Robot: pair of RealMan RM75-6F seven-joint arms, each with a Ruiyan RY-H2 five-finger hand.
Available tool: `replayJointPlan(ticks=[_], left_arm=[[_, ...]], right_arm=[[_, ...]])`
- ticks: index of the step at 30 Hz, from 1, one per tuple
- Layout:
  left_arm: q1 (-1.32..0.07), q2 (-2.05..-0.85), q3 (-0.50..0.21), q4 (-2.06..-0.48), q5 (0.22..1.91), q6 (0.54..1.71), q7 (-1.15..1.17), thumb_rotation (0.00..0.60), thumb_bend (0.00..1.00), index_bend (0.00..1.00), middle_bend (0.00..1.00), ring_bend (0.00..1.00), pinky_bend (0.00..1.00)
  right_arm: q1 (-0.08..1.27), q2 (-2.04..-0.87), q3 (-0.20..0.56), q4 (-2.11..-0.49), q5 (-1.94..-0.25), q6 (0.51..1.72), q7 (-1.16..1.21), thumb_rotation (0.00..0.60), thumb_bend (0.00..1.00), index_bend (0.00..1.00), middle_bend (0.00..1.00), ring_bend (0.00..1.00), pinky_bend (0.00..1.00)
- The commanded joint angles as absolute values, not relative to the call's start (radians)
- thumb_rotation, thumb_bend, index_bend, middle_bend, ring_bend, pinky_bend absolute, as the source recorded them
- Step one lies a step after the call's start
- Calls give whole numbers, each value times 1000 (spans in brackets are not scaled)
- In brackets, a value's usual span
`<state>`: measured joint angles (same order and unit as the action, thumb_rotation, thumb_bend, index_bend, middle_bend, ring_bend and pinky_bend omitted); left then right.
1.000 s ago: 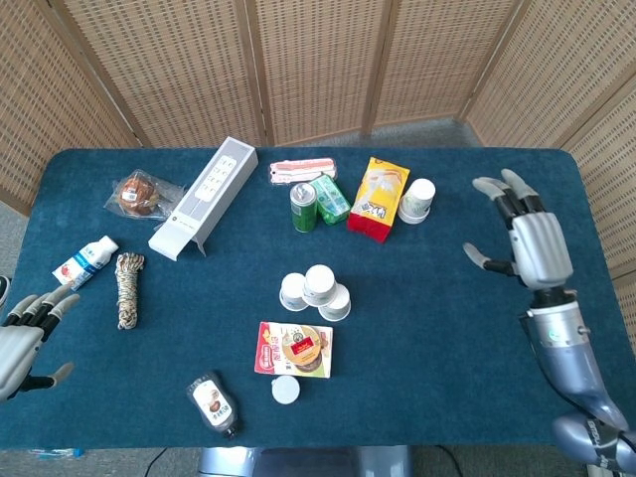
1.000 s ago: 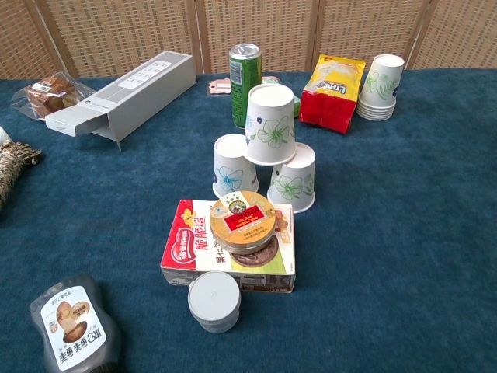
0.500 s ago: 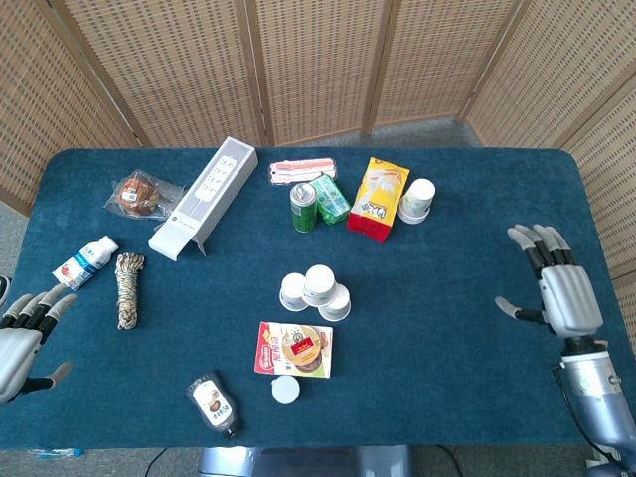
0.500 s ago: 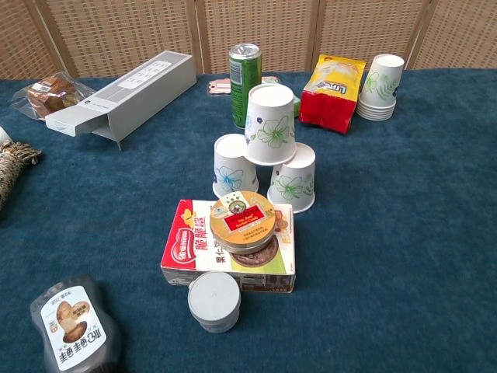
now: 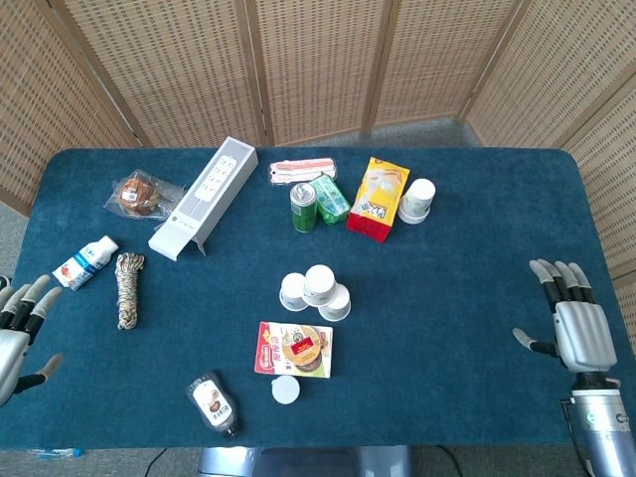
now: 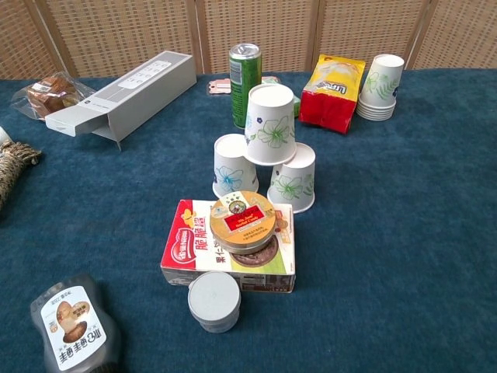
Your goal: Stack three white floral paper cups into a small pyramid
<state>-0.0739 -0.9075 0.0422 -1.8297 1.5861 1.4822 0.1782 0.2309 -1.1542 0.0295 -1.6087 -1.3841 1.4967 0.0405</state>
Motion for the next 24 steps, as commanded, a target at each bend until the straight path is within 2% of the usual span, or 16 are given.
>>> replayJointPlan(ticks=[1, 6, 10, 14, 24], left_arm=[[-60, -944, 38, -1776, 1647, 1539, 154, 600, 320, 5, 0, 0, 0], [-42, -997, 33, -1690, 1701, 1613, 88, 600, 319, 4, 0, 0, 0], [-32, -1019, 32, -1646, 1697, 1627, 72, 600, 317, 0, 0, 0, 0], [-27, -1030, 28, -1622, 1680, 1625, 74, 600, 316, 0, 0, 0, 0], [-25, -1012, 13, -1660, 1607, 1587, 80, 600, 310, 0, 0, 0, 0]], right_arm=[[214, -1146, 31, -1623, -1386, 1504, 21, 600, 127, 73, 0, 0, 0], [198, -1131, 24, -1647, -1401, 1495, 9, 600, 95, 55, 0, 0, 0], [190, -1133, 18, -1656, -1439, 1499, -16, 600, 56, 40, 0, 0, 0], [189, -1135, 21, -1669, -1439, 1484, -49, 600, 1, 1, 0, 0, 0], [178, -1116, 36, -1720, -1389, 1442, -117, 600, 0, 0, 0, 0, 0]])
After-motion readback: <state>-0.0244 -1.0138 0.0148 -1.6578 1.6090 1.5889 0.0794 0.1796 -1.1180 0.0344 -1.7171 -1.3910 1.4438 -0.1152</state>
